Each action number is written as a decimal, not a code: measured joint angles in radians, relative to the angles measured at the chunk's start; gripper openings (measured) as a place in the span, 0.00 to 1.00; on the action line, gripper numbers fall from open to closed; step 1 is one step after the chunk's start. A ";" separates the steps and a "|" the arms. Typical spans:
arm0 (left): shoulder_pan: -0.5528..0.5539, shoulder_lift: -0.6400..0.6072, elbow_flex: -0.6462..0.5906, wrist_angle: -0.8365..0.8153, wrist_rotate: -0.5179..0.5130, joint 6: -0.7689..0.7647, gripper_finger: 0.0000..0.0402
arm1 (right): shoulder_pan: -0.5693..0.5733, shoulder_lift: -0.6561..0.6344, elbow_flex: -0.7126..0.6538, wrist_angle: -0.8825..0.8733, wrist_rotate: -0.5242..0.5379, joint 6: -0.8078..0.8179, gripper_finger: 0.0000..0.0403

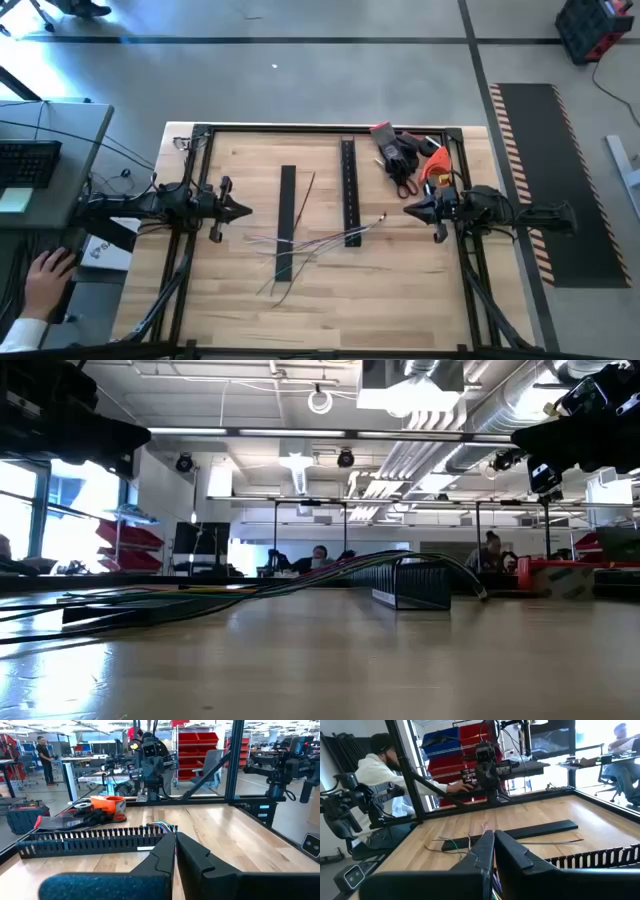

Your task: Ziptie cables

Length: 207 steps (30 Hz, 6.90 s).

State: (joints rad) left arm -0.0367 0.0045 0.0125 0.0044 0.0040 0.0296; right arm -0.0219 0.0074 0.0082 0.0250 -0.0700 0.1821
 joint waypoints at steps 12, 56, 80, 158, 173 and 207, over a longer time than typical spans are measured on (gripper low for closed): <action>0.000 0.000 0.000 0.000 0.000 0.000 0.00 | 0.000 0.000 0.000 0.000 0.000 0.000 0.00; 0.000 0.000 0.000 0.000 0.000 0.000 0.00 | -0.003 0.000 0.000 0.000 0.061 -0.314 0.00; 0.000 0.000 0.000 0.000 0.002 0.000 0.00 | -0.052 0.107 0.000 0.033 0.275 -0.025 0.00; -0.292 0.999 0.206 0.928 -0.110 -0.167 0.00 | 0.249 1.171 0.975 -0.245 0.311 -0.161 0.00; -0.292 0.996 0.205 0.877 -0.146 -0.302 0.00 | 0.231 1.647 1.855 -0.337 0.104 -0.340 0.00; -0.298 0.781 0.201 0.601 -0.171 -0.264 0.00 | 0.573 1.797 0.990 -0.588 0.088 0.568 0.00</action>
State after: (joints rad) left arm -0.3344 0.7858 0.2138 0.6057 -0.1672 -0.2348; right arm 0.5508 1.8049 0.9978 -0.5634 0.0177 0.7500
